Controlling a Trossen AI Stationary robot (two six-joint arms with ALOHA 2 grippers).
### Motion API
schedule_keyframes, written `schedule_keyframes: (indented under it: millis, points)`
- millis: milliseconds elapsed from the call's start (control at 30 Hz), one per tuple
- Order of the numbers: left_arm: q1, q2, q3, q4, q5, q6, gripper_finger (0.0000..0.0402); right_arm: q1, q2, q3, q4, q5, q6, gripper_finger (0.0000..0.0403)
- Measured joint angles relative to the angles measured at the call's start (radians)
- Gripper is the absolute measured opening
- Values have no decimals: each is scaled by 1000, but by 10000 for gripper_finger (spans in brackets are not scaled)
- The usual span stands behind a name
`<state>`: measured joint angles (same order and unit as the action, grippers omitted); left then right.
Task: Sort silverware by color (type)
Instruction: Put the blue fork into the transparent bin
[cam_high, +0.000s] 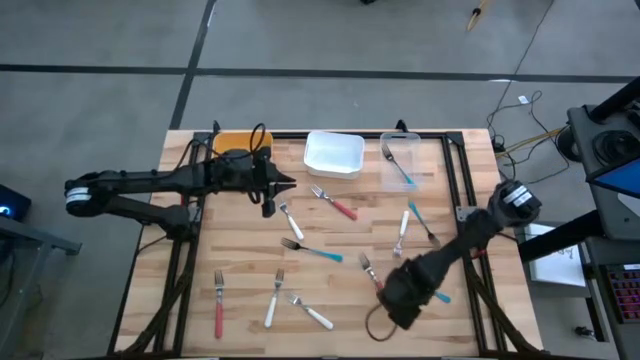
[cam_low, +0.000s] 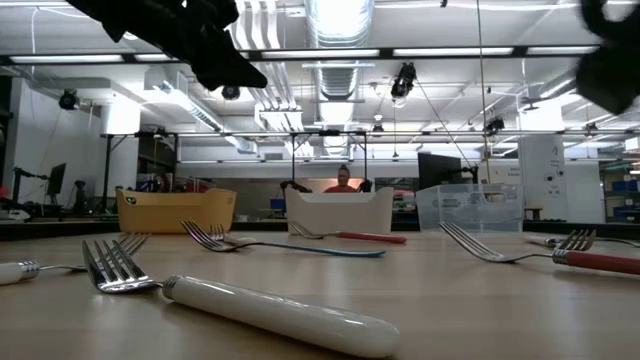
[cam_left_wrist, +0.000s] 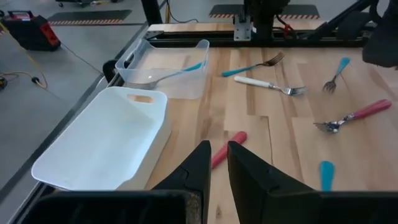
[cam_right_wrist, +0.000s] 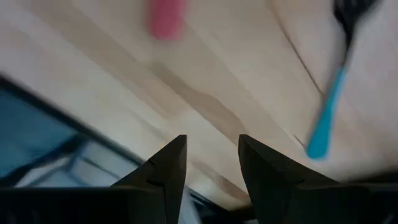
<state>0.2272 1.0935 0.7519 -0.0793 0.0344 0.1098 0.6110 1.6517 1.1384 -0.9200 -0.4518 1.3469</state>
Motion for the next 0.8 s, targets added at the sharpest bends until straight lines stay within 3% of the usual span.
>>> schedule_keyframes:
  millis: [333, 500, 800]
  points:
    - [-13, 1, -47, -2, 1, -97, 36, 55, -11, -118, -50, 118, 27, 137]
    - [-42, 0, -55, -4, 2, -129, 36, 55, -32, -175, -46, 249, 17, 137]
    - [-95, -1, -52, 8, 2, -131, 36, 55, -39, -248, 48, 292, 48, 136]
